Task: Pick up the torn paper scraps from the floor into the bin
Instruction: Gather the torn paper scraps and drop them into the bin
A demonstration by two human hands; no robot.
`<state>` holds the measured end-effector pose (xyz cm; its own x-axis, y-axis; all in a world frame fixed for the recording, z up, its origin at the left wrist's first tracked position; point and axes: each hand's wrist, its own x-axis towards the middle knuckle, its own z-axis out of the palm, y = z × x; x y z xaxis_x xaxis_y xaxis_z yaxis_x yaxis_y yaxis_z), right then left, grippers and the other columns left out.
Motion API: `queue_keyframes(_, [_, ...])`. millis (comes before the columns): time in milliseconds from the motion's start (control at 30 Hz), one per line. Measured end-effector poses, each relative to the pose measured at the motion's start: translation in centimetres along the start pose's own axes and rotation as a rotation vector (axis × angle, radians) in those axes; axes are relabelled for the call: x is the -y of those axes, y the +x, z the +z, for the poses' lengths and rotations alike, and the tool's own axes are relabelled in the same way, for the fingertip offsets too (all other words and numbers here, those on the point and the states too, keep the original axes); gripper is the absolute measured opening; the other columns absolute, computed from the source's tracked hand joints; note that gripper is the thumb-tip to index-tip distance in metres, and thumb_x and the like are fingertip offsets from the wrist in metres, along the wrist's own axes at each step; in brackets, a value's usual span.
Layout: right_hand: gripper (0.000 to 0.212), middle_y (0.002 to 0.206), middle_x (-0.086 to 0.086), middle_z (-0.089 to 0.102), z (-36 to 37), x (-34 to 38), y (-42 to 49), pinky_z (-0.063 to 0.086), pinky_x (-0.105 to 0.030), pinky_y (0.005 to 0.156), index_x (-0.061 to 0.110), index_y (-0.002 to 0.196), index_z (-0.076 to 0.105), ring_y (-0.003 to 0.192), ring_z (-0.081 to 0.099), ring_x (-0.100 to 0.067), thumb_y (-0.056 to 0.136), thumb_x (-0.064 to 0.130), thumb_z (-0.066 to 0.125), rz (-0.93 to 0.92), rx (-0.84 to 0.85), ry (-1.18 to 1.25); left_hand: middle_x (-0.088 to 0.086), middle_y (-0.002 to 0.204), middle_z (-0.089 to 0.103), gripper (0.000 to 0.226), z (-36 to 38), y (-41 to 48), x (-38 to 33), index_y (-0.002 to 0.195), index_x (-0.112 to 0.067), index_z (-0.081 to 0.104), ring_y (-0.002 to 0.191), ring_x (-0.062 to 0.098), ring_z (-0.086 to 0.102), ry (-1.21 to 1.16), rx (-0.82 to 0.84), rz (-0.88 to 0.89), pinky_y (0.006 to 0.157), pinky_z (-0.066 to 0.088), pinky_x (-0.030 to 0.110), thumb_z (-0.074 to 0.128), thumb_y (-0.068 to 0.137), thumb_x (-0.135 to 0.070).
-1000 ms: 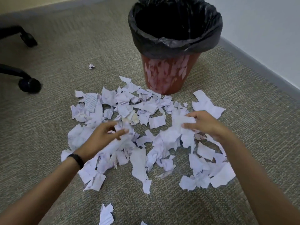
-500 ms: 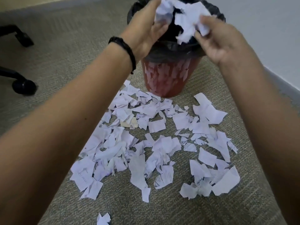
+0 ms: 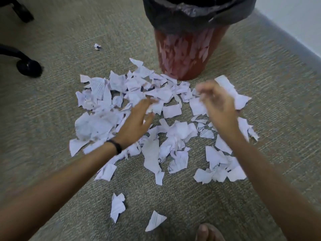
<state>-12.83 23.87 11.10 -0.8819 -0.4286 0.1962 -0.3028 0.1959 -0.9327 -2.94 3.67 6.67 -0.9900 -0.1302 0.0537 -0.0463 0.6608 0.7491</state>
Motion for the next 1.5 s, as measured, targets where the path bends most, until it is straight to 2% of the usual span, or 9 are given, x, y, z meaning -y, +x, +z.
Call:
queue_keyframes(133, [0.02, 0.104, 0.004, 0.065, 4.0, -5.1, -8.6, 0.05, -0.025, 0.079, 0.024, 0.104, 0.065, 0.09, 0.06, -0.008, 0.094, 0.014, 0.051, 0.226, 0.787, -0.248, 0.006, 0.153, 0.027, 0.044, 2.8, -8.9, 6.2, 0.142, -0.021, 0.034, 0.138, 0.017, 0.023, 0.35, 0.36, 0.084, 0.114, 0.026, 0.034, 0.037, 0.099, -0.03])
queue_keyframes(233, [0.026, 0.112, -0.004, 0.062, 7.4, -5.8, -12.3, 0.05, -0.029, 0.082, 0.012, 0.116, 0.062, 0.096, 0.06, -0.015, 0.094, 0.016, 0.049, 0.132, 1.203, -0.354, 0.008, 0.157, 0.017, 0.047, 3.4, -12.8, 7.5, 0.144, -0.023, 0.032, 0.143, 0.021, 0.016, 0.448, 0.512, 0.211, 0.116, 0.022, 0.036, 0.028, 0.1, -0.038])
queue_keyframes(567, [0.036, 0.115, -0.022, 0.05, 12.7, -5.1, -17.9, 0.044, -0.044, 0.083, 0.001, 0.106, 0.061, 0.107, 0.048, -0.036, 0.076, 0.018, 0.072, -0.441, 1.544, -0.655, 0.003, 0.159, -0.007, 0.064, 1.0, -18.0, 10.1, 0.145, -0.026, 0.028, 0.143, 0.019, 0.01, 0.636, 0.685, 0.382, 0.114, 0.023, 0.046, 0.038, 0.092, -0.06])
queue_keyframes(700, [0.015, 0.098, -0.02, 0.057, 12.9, -5.3, -19.6, 0.052, -0.041, 0.075, 0.003, 0.081, 0.069, 0.092, 0.056, -0.034, 0.071, 0.013, 0.074, -0.62, 1.528, -0.688, -0.004, 0.152, -0.034, 0.081, 0.6, -18.7, 11.2, 0.149, -0.029, 0.012, 0.142, 0.013, -0.017, 0.685, 0.779, 0.369, 0.113, -0.005, 0.046, 0.049, 0.084, -0.061])
queue_keyframes(900, [0.021, 0.117, -0.018, 0.052, 12.2, -5.6, -19.1, 0.037, -0.041, 0.103, -0.003, 0.103, 0.062, 0.111, 0.044, -0.03, 0.09, 0.009, 0.052, -0.415, 1.292, -0.63, 0.011, 0.15, 0.028, 0.041, 0.6, -19.2, 11.0, 0.122, -0.03, 0.045, 0.135, 0.025, 0.035, 0.618, 0.675, 0.344, 0.109, 0.038, 0.042, 0.049, 0.088, -0.053])
queue_keyframes(1033, [0.039, 0.144, -0.004, 0.036, 10.7, -5.9, -16.6, 0.014, -0.02, 0.109, 0.005, 0.134, 0.042, 0.133, 0.03, -0.014, 0.098, 0.02, 0.035, -0.351, 0.955, -0.608, 0.005, 0.147, 0.035, 0.026, 0.8, -19.1, 9.9, 0.108, -0.028, 0.05, 0.133, 0.02, 0.036, 0.512, 0.64, 0.309, 0.112, 0.032, 0.031, 0.036, 0.096, -0.047])
queue_keyframes(1167, [0.01, 0.135, -0.012, 0.051, 9.2, -7.2, -12.6, 0.044, -0.047, 0.102, 0.012, 0.081, 0.067, 0.125, 0.047, -0.032, 0.083, 0.022, 0.065, -0.235, 0.721, -0.758, -0.007, 0.149, 0.031, 0.047, 1.1, -18.3, 8.9, 0.119, -0.022, 0.047, 0.136, 0.01, 0.028, 0.389, 0.575, 0.21, 0.114, 0.028, 0.033, 0.022, 0.093, -0.052])
queue_keyframes(1333, [0.007, 0.136, -0.019, 0.047, 6.6, -8.1, -8.1, 0.036, -0.057, 0.105, 0.008, 0.08, 0.071, 0.125, 0.044, -0.038, 0.077, 0.014, 0.073, -0.017, 0.45, -0.793, 0.006, 0.138, 0.045, 0.04, 1.4, -15.2, 6.9, 0.102, -0.024, 0.057, 0.122, 0.014, 0.045, 0.433, 0.282, 0.219, 0.1, 0.044, 0.032, 0.026, 0.098, -0.049])
queue_keyframes(1500, [0.01, 0.148, -0.016, 0.03, 4.8, -9.6, -6.1, 0.04, -0.032, 0.096, 0.003, 0.09, 0.066, 0.129, 0.041, -0.03, 0.086, 0.012, 0.064, 0.113, 0.497, -0.717, 0.006, 0.126, 0.049, 0.038, 1.8, -13.9, 7.3, 0.11, -0.021, 0.053, 0.108, 0.014, 0.048, 0.456, 0.418, 0.38, 0.091, 0.046, 0.028, 0.043, 0.092, -0.053])
